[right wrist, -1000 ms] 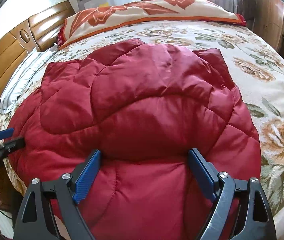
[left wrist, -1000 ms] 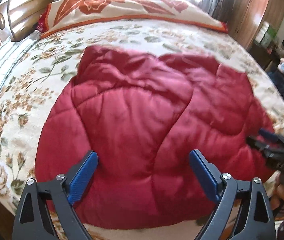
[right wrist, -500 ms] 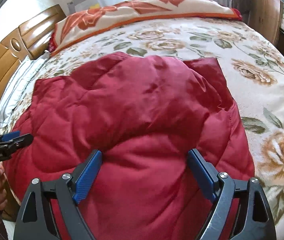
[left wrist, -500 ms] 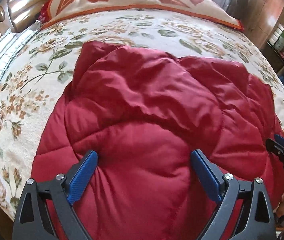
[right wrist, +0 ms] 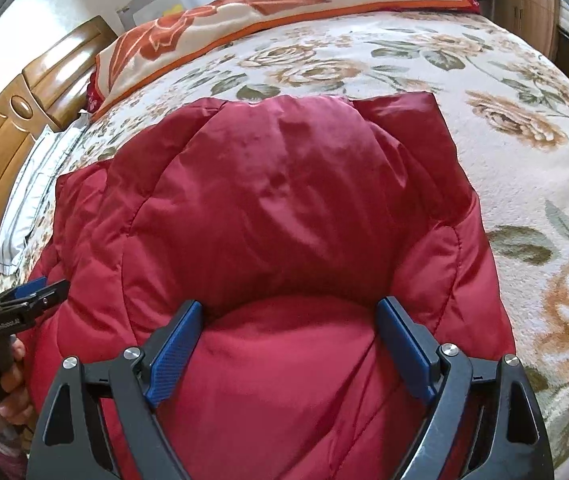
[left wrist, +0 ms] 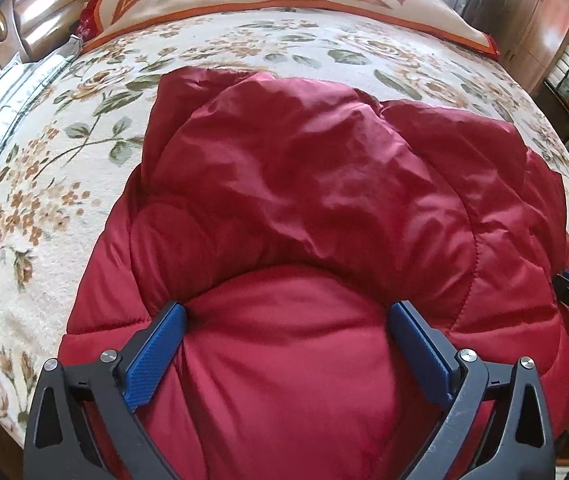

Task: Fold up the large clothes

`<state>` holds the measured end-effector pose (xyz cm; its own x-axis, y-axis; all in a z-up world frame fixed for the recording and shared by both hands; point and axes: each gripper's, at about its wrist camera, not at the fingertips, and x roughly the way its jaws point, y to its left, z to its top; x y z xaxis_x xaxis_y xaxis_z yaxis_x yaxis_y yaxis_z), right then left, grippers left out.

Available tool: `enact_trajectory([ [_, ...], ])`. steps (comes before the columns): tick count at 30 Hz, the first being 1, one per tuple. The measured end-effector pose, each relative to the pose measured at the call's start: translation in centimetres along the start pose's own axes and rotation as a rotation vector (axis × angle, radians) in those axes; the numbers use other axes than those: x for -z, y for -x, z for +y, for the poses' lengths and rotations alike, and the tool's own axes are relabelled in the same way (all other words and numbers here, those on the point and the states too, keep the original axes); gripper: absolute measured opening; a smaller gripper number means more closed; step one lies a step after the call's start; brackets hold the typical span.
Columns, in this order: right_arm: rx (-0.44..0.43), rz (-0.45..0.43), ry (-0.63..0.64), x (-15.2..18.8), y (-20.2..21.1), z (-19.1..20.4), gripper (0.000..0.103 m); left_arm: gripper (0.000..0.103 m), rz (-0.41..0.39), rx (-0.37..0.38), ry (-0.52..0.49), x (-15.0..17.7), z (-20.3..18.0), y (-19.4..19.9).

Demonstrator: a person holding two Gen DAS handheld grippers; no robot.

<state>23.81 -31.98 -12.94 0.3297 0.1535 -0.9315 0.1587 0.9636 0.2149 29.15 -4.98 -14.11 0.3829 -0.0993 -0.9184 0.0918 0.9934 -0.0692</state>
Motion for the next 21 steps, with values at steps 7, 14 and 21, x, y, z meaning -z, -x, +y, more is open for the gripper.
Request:
enact_trajectory([
  [7,0.031,-0.040,0.006,-0.2,2.0,0.8,0.087,0.103,-0.005,0.001,-0.001,0.1,0.3,-0.2],
  [14,0.048,-0.023,0.026,0.5,0.7,0.3,0.088,0.100,-0.029,-0.002,0.004,1.4,0.1,3.2],
  [21,0.037,-0.085,0.057,2.6,5.6,1.4,0.087,0.100,-0.059,-0.004,-0.002,5.0,1.4,7.1],
])
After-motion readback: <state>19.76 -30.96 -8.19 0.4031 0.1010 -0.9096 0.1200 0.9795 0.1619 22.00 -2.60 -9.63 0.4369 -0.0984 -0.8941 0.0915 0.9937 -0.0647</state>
